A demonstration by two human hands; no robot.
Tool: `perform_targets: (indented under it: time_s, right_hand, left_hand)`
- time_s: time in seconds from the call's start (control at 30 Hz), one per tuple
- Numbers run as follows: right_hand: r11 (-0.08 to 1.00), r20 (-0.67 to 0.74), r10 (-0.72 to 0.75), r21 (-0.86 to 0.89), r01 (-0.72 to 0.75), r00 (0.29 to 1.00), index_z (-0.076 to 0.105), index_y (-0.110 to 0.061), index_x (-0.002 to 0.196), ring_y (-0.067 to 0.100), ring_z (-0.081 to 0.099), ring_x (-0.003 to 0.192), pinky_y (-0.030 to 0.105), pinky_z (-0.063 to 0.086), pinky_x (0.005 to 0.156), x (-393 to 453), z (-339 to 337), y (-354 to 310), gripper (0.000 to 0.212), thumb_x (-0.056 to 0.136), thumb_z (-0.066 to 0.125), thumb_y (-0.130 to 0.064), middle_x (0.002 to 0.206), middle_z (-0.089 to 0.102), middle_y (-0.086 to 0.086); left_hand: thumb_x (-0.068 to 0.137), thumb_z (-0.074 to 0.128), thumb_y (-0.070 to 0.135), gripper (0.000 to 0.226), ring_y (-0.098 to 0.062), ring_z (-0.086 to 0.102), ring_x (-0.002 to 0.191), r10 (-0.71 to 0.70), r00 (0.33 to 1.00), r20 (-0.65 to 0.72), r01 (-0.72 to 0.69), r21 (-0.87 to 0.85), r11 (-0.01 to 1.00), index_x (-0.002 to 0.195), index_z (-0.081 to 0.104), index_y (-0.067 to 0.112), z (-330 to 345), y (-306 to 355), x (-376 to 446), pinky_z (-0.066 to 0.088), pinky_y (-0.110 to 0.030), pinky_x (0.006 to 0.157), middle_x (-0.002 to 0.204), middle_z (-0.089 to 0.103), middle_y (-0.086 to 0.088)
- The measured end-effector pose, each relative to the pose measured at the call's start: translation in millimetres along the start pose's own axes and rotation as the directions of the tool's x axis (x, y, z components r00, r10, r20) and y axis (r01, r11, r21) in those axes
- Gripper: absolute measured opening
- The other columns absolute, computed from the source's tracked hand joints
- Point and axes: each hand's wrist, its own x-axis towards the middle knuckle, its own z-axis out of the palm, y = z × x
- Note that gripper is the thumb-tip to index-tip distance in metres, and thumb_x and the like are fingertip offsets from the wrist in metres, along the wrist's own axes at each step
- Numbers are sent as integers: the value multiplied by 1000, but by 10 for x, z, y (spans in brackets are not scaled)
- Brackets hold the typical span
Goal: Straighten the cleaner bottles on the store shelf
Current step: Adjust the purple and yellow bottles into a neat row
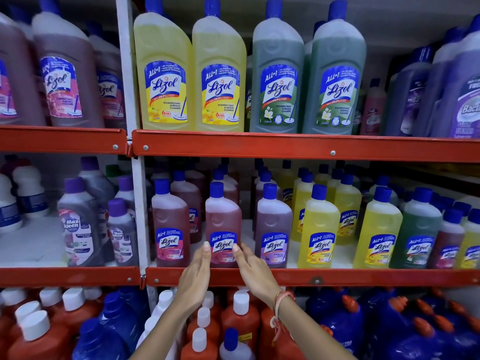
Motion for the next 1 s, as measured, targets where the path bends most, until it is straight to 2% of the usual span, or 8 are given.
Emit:
perform_targets:
  time_s: [0.1, 0.27, 0.33, 0.43, 0.53, 0.63, 0.77, 1.0]
  right_hand:
    - [1000, 2, 7, 12, -7, 1000, 29, -22, 148, 13, 50, 125, 12, 35, 78, 3, -9, 2, 62, 95, 29, -55, 140, 53, 0]
    - [997, -24, -41, 71, 43, 999, 39, -23, 143, 7, 53, 118, 17, 37, 88, -15, -63, 68, 60, 93, 34, -57, 133, 58, -5]
    - [994, -173, -72, 66, 84, 982, 52, -23, 131, 4, 55, 105, 19, 40, 89, -11, -141, 140, 47, 96, 37, -49, 118, 63, -8]
    - [988, -476, -113, 39, 149, 872, 64, -28, 97, 17, 68, 86, 39, 51, 83, -13, -282, 321, 28, 96, 40, -42, 91, 74, -2]
    - [987, -643, -125, 0, 163, 756, 63, -19, 97, 24, 64, 92, 35, 46, 78, -63, -442, 464, 26, 97, 42, -36, 94, 68, 2]
    - [990, -549, -64, 73, 123, 833, 49, -18, 130, 20, 49, 124, 35, 40, 102, -108, -573, 553, 45, 95, 40, -44, 131, 53, 0]
    - [977, -285, -39, 190, 96, 958, 14, -29, 151, 0, 21, 138, 21, 17, 109, -134, -656, 555, 64, 94, 30, -53, 144, 23, -21]
    - [958, -222, -21, 276, 83, 975, 14, -33, 150, -7, 19, 133, 17, 19, 105, -130, -738, 600, 68, 89, 28, -58, 150, 20, -22]
  left_hand:
    - [79, 15, 72, 78, -17, 50, 121, 0, 1000, 5, 0, -17, 1000, 142, 36, 31, 8, 9, -23, 35, -33, 100, 128, 54, 4]
    - [74, 12, 86, 90, -23, 48, 129, -12, 999, 42, 11, 25, 1000, 143, 35, 32, -23, -37, 18, 34, -43, 110, 136, 54, 1]
    - [84, 17, 75, 78, -19, 50, 125, 69, 996, -56, -65, 60, 996, 138, 43, 25, 36, -47, -11, 37, -36, 105, 134, 56, 0]
    - [87, 20, 69, 66, -9, 54, 111, 279, 921, -271, -252, 130, 959, 121, 53, 24, 191, -18, -126, 40, -15, 88, 120, 58, 4]
    - [86, 23, 71, 57, 1, 56, 106, 349, 903, -251, -341, 76, 937, 112, 54, 30, 406, 42, -153, 46, -18, 86, 109, 62, 11]
    - [80, 15, 81, 81, 0, 43, 131, 265, 963, -41, -266, -38, 963, 136, 45, 31, 627, 147, -94, 34, -28, 112, 140, 52, 10]
    - [68, 4, 88, 91, -14, -2, 148, 58, 955, 290, -59, -7, 998, 147, -9, 45, 860, 283, -40, 0, -44, 122, 160, 1, 16]
    - [55, -4, 96, 105, -10, -3, 148, 75, 933, 353, -121, 109, 987, 147, -12, 45, 962, 259, -3, -12, -44, 121, 150, 5, 28]
